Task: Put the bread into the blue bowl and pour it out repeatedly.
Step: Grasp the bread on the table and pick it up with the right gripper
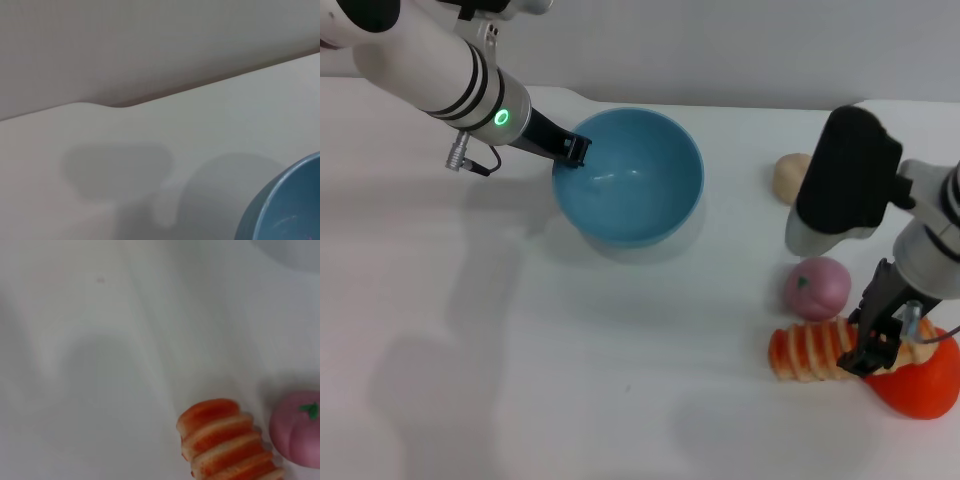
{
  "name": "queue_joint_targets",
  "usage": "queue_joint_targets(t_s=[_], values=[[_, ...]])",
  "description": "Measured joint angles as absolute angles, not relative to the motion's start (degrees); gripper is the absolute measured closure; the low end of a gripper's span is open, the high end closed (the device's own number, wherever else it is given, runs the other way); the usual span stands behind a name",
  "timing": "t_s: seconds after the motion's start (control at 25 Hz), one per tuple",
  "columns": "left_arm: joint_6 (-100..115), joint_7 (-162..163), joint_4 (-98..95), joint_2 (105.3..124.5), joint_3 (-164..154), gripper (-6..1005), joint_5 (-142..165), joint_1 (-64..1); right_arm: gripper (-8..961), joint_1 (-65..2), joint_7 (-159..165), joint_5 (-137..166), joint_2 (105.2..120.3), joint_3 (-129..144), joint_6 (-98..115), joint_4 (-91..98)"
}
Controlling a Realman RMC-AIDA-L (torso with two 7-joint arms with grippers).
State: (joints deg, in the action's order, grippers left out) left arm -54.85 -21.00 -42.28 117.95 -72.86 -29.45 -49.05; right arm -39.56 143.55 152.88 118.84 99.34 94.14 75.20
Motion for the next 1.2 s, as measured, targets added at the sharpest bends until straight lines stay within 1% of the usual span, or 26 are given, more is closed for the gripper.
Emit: queue_joint_targets(t_s=[0.96,1.2], values=[[-54.9,-21.5,-42.3,117.85,-72.9,1000,-29.4,-48.9,430,-41.9,147.8,153.9,119.19,110.1,82.8,65.4],[-55.2,-21.5,-42.3,117.86,-73.0,999,-29.4,-48.9,479,-42.9,148.2,153.9,119.28,110.7,82.6,63.5]])
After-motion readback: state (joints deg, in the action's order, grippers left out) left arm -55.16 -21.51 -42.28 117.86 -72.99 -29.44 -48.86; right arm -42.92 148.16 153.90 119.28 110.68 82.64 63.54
